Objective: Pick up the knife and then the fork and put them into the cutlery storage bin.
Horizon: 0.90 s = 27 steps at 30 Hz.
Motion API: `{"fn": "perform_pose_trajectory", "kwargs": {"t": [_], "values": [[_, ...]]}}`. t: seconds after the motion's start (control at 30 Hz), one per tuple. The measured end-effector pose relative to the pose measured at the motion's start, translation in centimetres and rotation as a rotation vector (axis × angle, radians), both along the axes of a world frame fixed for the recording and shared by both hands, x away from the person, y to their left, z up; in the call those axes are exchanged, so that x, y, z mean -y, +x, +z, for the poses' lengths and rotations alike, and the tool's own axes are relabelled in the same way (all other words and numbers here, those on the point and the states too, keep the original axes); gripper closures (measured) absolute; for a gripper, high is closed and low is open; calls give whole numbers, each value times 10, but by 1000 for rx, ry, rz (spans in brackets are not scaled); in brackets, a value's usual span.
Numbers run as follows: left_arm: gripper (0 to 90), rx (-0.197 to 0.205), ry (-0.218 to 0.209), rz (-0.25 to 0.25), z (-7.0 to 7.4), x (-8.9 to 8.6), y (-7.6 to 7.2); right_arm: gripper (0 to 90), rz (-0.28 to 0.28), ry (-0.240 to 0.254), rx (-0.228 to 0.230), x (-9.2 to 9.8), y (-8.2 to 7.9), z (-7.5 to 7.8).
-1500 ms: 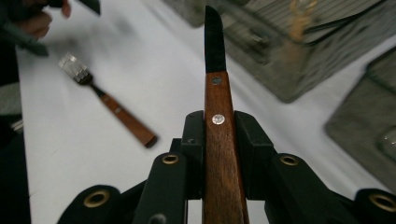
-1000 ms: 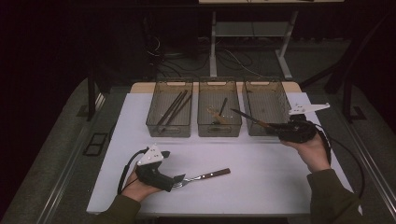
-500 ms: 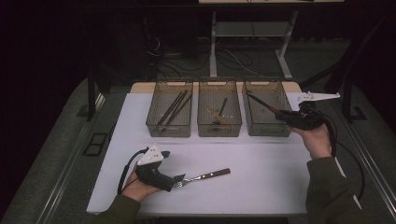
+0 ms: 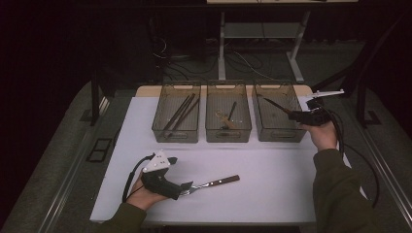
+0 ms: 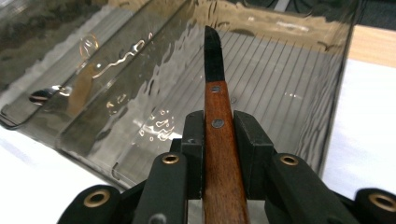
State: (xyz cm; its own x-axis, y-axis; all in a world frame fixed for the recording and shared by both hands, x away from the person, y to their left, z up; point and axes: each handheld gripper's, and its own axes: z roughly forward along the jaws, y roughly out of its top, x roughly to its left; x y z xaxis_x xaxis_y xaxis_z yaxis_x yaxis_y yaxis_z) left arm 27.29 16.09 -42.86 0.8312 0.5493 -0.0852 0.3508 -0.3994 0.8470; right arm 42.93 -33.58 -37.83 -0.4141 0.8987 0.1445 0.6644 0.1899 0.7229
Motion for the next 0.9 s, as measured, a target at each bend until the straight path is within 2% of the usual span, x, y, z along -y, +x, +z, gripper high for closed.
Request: {"fn": "perform_pose_trajectory", "kwargs": {"t": [0.23,0.4,0.5,0.57,0.63,0.67,0.73,0.8,0.9], "values": [[0,-2,-8,1,0,-1,0,750,-9,-54,-57,-5,16,-9],[0,0,-8,-1,0,0,1,750,-21,-72,-92,-8,22,-17],[0,-3,-5,-4,0,0,0,749,-13,-76,-95,-9,24,-20],[0,-4,-5,-3,0,0,0,749,-11,-95,-100,-11,25,-20],[0,-2,-8,-2,0,0,0,744,-3,-106,-85,-12,25,-20],[0,-1,-6,-1,0,0,0,722,-2,-111,-72,-12,25,-19],[0,-3,-8,-1,0,0,0,611,2,-98,-65,-13,24,-18],[0,-3,-6,-5,0,0,0,532,-1,-117,-45,-15,22,-16],[0,-1,-3,-7,0,0,0,459,-7,-92,-28,-15,18,-11]]}}
